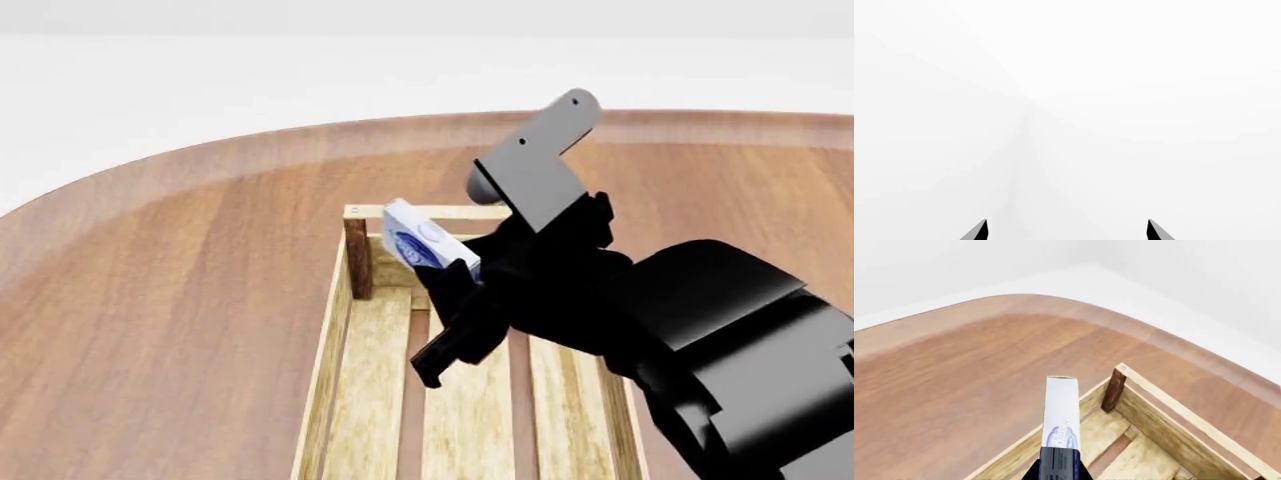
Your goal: Pick up the cream cheese and put it in the tray.
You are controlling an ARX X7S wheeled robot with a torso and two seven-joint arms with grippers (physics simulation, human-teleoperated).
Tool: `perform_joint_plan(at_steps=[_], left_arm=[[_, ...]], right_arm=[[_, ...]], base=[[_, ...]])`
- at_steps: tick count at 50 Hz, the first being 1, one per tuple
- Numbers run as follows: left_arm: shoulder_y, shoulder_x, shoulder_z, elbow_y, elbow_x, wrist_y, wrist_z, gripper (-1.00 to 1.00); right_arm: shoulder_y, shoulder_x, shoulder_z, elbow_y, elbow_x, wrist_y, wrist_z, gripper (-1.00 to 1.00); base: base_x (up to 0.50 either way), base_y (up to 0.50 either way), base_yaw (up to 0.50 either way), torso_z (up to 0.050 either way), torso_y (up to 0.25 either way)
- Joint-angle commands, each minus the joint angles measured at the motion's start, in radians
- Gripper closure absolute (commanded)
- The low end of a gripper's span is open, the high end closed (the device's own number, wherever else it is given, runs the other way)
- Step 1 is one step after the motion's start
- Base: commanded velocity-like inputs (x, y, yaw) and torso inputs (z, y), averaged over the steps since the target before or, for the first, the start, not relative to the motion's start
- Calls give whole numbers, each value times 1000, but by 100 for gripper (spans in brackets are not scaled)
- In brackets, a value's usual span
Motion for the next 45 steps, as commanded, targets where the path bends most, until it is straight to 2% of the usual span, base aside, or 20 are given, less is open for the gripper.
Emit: perform_joint_plan(at_steps=[1,14,45], left_arm=[[2,1,-3,0,8,1,-5,-100],[18,11,-24,17,46,-17,-25,-100],[16,12,-21,11,58,-3,-33,-100]], right_arm=[[50,-19,-10,36,8,28,-38,100],[51,-15,-37,11,-9,38,-28,100],[36,-3,-58,1,-17,21,-36,100]], base=[[0,0,0,0,0],[0,0,0,1,1],[0,0,0,0,-113]])
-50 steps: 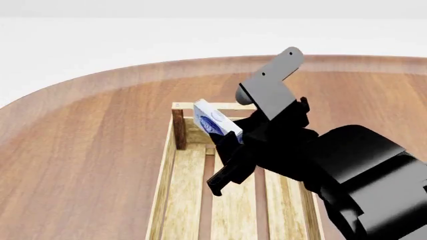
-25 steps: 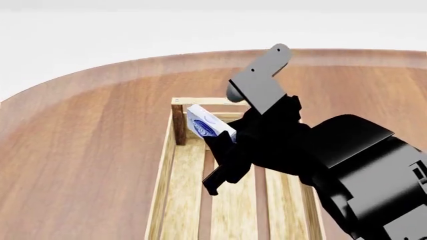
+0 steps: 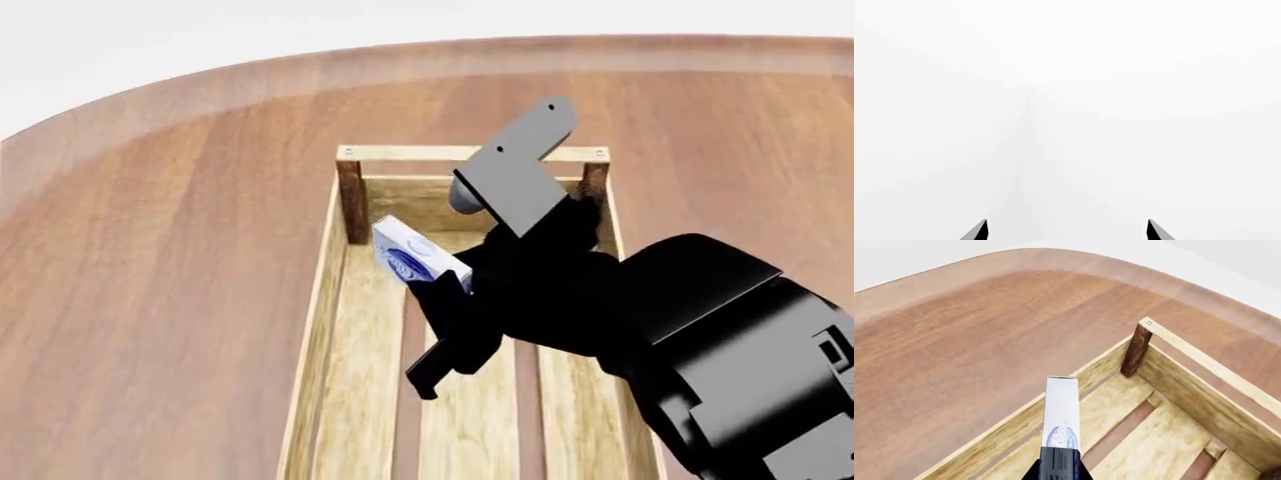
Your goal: Pick up the cream cheese and put it in the tray.
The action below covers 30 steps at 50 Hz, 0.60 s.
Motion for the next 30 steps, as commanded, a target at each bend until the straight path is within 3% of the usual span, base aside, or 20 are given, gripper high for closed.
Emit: perform_joint_plan(at_steps=[1,30], left_arm=[[0,1,0,-2,5,2,-3,-100],[5,0,-3,5,15,1,-10,-100]], right_arm=[[4,6,2,-10,2,-6,-7,100],[5,5,-13,-3,-7,-7,-1,100]], base=[[0,0,0,0,-92],[0,0,0,0,-94]])
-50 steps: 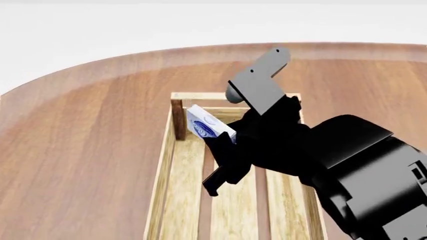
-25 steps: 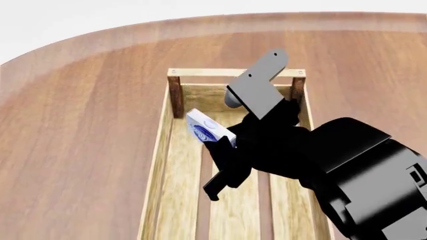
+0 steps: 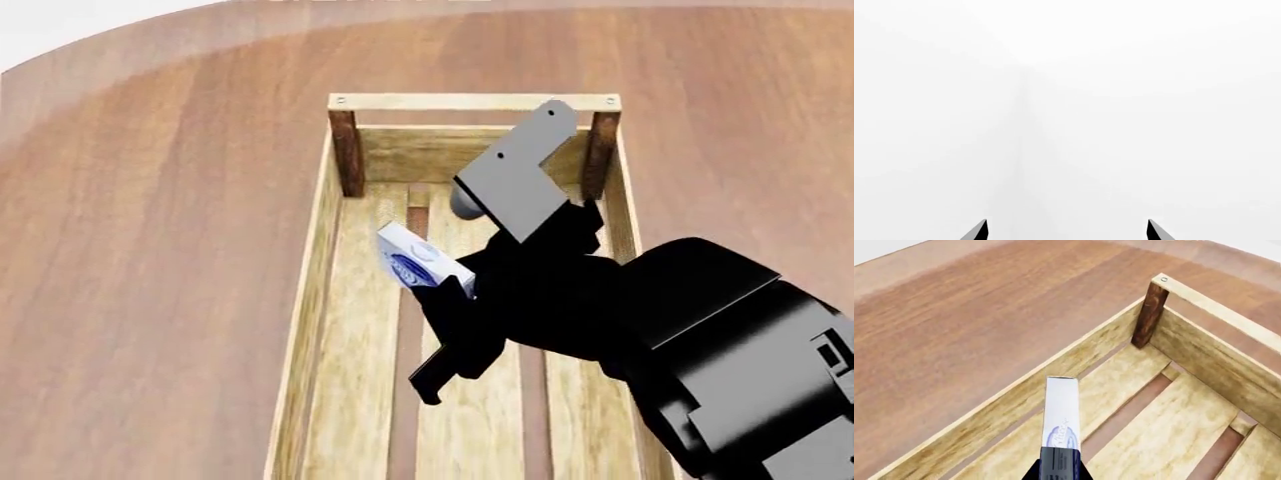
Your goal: Pick up the cream cheese and put it in the tray.
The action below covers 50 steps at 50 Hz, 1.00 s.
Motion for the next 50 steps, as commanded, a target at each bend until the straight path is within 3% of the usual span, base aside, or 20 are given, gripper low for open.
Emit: perform_joint_plan(at_steps=[1,50], left_arm=[[1,-1,-2,3,1,0,-2,-100],[2,-2,-2,3,8,0,-10,-100]], right_arm=[[8,-1,0,-2,-1,-2,-1,100],[6,1,-47,31,-33,-4,1,100]], base=[[0,0,0,0,-94],[0,0,0,0,-92]])
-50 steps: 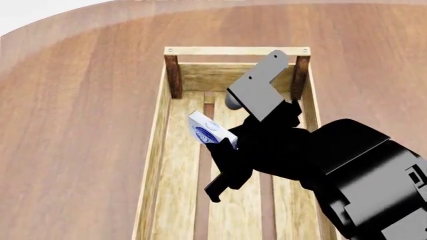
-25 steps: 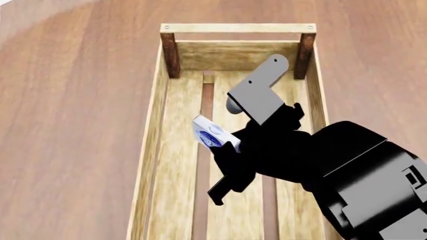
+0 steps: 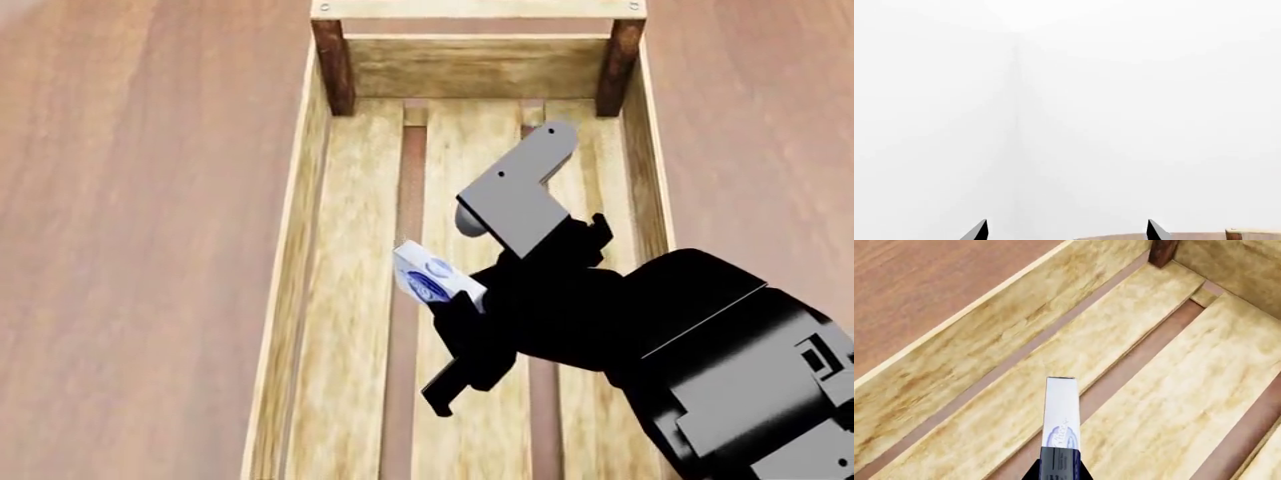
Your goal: Pick up the cream cheese and put it in the tray.
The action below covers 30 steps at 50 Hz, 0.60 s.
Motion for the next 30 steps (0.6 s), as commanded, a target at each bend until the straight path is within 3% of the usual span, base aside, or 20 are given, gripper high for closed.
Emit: perform_joint_plan(at_steps=[1,30], left_arm=[[1,-1,-2,2,2,0,-3,-100],[0,2,-3,2,9,-12,-5,-100]], right_arm=[[8,-2,-3,3,-1,-3,-5,100],[9,-2,-13,5,-3,-3,-3,100]], base=[[0,0,0,0,-82],[0,0,0,0,-83]])
